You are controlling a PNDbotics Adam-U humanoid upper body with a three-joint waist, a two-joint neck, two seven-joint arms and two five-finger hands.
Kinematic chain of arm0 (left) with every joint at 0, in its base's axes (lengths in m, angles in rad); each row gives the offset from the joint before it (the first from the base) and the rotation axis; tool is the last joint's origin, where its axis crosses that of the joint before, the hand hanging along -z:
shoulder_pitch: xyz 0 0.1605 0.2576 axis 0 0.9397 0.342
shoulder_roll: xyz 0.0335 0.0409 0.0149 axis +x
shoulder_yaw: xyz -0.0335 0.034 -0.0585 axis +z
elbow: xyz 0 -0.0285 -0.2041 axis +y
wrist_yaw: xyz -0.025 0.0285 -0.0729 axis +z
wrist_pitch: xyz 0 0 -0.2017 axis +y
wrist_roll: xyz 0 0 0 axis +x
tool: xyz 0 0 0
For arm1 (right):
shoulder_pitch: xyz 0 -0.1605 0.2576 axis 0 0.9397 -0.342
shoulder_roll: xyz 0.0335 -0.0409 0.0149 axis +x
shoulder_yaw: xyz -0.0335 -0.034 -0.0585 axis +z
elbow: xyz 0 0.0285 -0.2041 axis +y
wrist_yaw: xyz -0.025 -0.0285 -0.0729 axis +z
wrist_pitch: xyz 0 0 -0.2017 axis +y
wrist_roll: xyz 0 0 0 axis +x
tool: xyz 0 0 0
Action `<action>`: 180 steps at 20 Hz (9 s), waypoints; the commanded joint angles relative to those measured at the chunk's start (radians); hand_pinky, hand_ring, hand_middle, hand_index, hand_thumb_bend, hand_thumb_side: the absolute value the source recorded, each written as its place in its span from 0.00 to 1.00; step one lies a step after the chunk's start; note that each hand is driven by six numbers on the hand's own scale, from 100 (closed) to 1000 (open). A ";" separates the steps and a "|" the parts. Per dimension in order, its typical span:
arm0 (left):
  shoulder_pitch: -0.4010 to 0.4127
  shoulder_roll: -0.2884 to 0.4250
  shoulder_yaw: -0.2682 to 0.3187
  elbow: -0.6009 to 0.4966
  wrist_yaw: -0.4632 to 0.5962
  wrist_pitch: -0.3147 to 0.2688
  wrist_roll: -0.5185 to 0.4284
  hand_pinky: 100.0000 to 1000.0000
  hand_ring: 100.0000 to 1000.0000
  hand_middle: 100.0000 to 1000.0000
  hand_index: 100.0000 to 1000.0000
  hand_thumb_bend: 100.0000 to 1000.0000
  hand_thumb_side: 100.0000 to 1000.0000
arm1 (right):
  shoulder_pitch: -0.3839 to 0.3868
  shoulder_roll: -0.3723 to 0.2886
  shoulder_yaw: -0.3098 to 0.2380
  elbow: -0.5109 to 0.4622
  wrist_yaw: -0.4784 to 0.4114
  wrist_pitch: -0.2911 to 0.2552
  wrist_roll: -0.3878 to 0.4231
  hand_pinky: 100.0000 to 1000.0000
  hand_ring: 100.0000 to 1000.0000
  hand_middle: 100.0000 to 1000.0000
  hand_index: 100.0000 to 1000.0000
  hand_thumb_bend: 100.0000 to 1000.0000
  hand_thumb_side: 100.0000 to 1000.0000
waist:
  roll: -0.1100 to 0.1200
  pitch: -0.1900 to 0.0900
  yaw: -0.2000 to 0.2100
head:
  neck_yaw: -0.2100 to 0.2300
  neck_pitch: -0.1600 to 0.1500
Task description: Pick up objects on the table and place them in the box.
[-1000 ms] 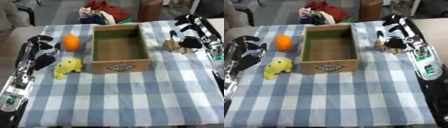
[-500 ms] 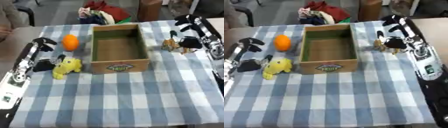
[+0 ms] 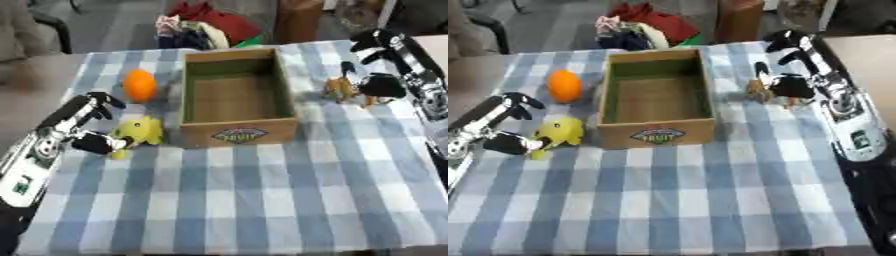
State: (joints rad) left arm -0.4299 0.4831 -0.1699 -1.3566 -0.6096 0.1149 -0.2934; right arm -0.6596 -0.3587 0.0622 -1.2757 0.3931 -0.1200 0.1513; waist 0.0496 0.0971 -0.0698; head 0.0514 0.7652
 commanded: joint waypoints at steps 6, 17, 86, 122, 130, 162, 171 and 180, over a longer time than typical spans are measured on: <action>-0.063 -0.002 -0.033 0.103 -0.139 -0.011 0.048 0.61 0.42 0.44 0.57 0.30 0.00 | -0.018 -0.009 -0.001 -0.011 -0.004 -0.002 0.004 0.62 0.77 0.59 0.77 0.11 0.00 | -0.002 -0.017 -0.004 | 0.006 0.005; -0.171 -0.036 -0.004 0.023 -0.047 0.058 0.307 0.58 0.30 0.26 0.38 0.15 0.00 | -0.016 -0.006 0.005 -0.007 -0.003 -0.004 0.011 0.62 0.77 0.59 0.77 0.11 0.00 | -0.003 -0.019 -0.008 | 0.010 0.005; -0.443 -0.144 0.043 0.402 -0.342 0.053 0.404 0.56 0.31 0.29 0.43 0.25 0.00 | -0.018 0.024 0.031 0.006 0.001 -0.024 0.051 0.62 0.77 0.58 0.77 0.09 0.00 | 0.003 -0.023 -0.071 | 0.029 0.004; -0.093 -0.098 0.088 -0.205 0.126 -0.055 0.369 0.73 0.59 0.61 0.68 0.34 0.16 | -0.144 -0.083 -0.007 0.319 0.191 -0.129 0.071 0.70 0.83 0.72 0.84 0.30 0.00 | -0.008 -0.013 0.015 | -0.014 -0.007; 0.031 -0.066 0.105 -0.354 0.254 0.046 0.423 0.73 0.59 0.60 0.68 0.32 0.14 | -0.183 -0.087 -0.036 0.488 0.318 -0.176 0.075 0.82 0.94 0.80 0.87 0.43 0.03 | -0.012 -0.012 0.045 | -0.024 -0.005; 0.126 -0.064 0.151 -0.342 0.396 0.036 0.462 0.74 0.58 0.59 0.68 0.29 0.14 | -0.190 -0.086 -0.138 0.659 0.562 -0.015 -0.288 0.33 0.30 0.12 0.32 0.00 0.00 | -0.010 -0.012 0.057 | -0.036 -0.003; 0.127 -0.066 0.149 -0.340 0.399 0.036 0.460 0.74 0.58 0.59 0.68 0.29 0.15 | -0.195 -0.086 -0.124 0.589 0.490 -0.036 -0.286 0.29 0.28 0.08 0.29 0.00 0.00 | -0.013 -0.011 0.056 | -0.036 -0.004; 0.129 -0.067 0.147 -0.337 0.399 0.036 0.456 0.74 0.58 0.59 0.68 0.29 0.15 | -0.225 -0.061 -0.067 0.422 0.377 -0.072 -0.189 0.28 0.28 0.07 0.28 0.00 0.00 | -0.013 -0.012 0.059 | -0.040 -0.006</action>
State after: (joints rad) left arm -0.2915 0.4035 -0.0285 -1.6834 -0.2124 0.1536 0.1634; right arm -0.8548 -0.4072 -0.0106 -0.8093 0.7908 -0.1869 -0.0511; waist 0.0400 0.0982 -0.0127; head 0.0141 0.7645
